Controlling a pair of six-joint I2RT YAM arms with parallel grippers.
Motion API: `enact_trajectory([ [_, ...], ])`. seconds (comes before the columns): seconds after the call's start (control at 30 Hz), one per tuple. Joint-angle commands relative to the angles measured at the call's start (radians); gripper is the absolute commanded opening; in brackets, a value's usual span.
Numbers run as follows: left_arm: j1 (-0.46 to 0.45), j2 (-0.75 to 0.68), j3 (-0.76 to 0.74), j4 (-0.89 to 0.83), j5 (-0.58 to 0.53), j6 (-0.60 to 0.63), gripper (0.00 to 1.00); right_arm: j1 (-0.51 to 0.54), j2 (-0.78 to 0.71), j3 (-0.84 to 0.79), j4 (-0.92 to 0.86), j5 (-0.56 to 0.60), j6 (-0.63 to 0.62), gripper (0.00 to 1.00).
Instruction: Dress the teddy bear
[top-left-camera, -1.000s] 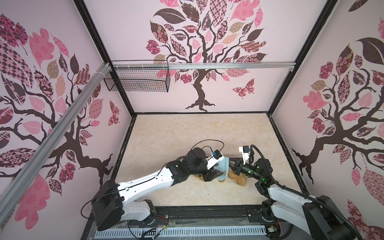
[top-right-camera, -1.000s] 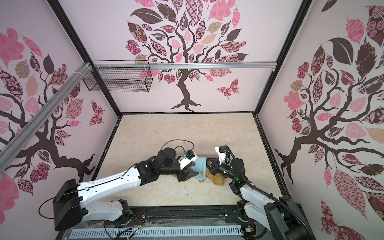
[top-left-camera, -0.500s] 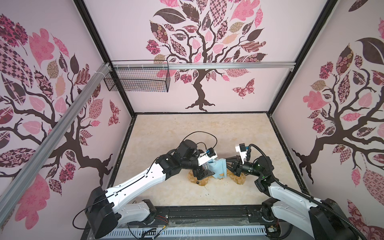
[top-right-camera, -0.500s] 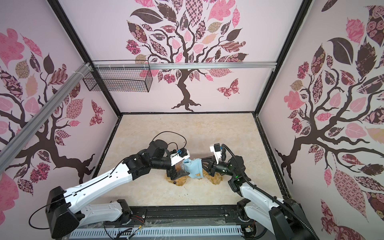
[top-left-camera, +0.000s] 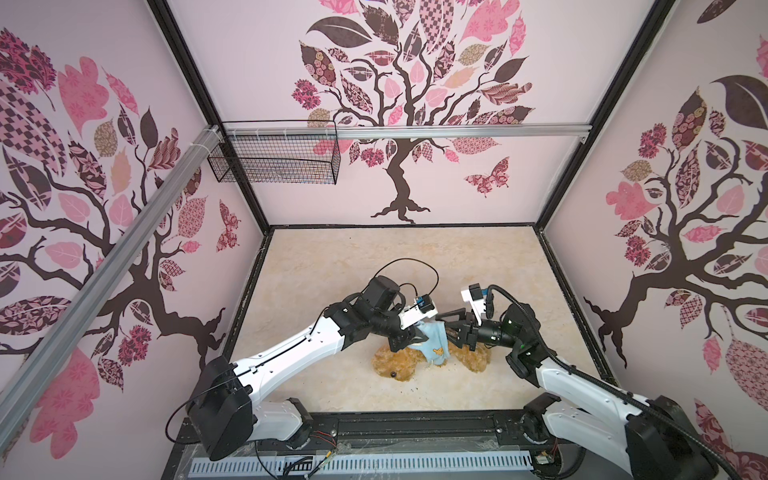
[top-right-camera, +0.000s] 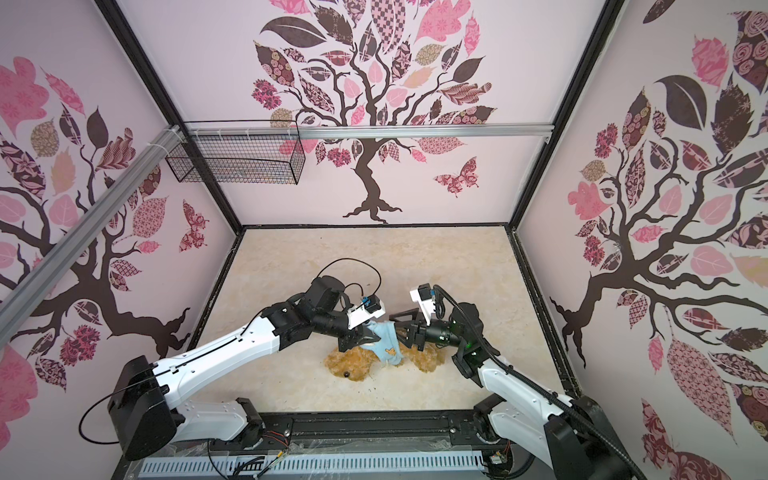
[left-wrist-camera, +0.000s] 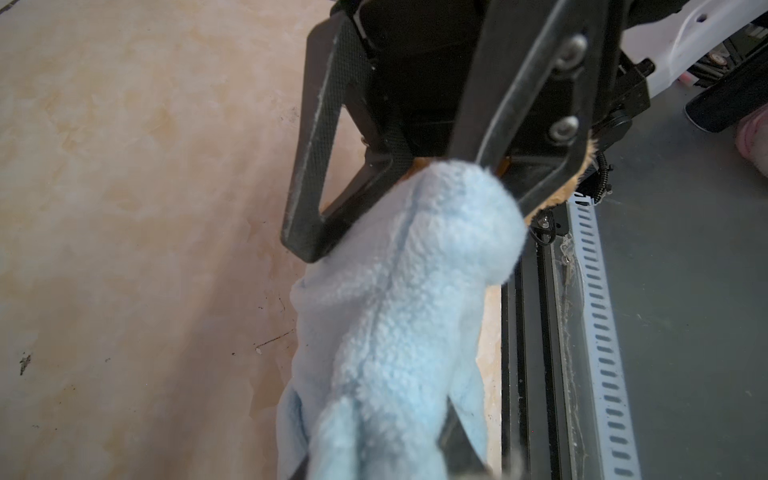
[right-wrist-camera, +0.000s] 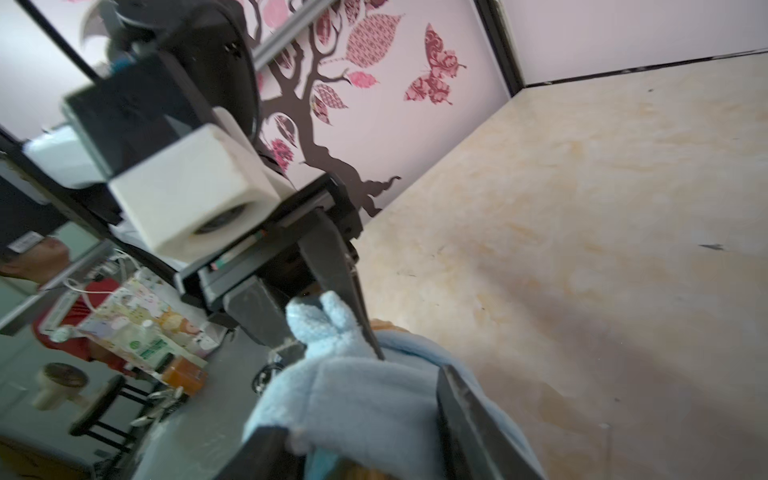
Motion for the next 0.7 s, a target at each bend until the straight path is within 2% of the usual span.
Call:
enact_trajectory([
  [0.0, 0.061, -0.036, 0.047, -0.095, -0.014, 0.006, 0.16, 0.007, -0.125, 0.074, -0.317, 0.138, -0.167, 0.68],
  [0.07, 0.081, -0.049, 0.052, -0.143, -0.04, 0.039, 0.15, 0.032, -0.195, 0.099, -0.421, 0.244, -0.242, 0.81],
  [0.13, 0.082, -0.055, 0.057, -0.164, -0.071, 0.056, 0.15, 0.08, -0.23, 0.119, -0.464, 0.347, -0.296, 0.86],
  [0.23, 0.083, -0.052, 0.067, -0.171, -0.083, 0.058, 0.14, 0.17, -0.211, 0.158, -0.502, 0.444, -0.351, 0.9],
  [0.37, 0.083, -0.043, 0.086, -0.188, -0.061, 0.058, 0.14, 0.312, -0.113, 0.224, -0.567, 0.587, -0.456, 0.95],
  [0.5, 0.083, -0.057, 0.083, -0.188, -0.023, 0.059, 0.14, 0.321, -0.031, 0.228, -0.532, 0.557, -0.471, 0.98],
  [0.67, 0.083, -0.073, 0.078, -0.182, 0.006, 0.055, 0.14, 0.324, 0.05, 0.195, -0.455, 0.451, -0.462, 0.97],
])
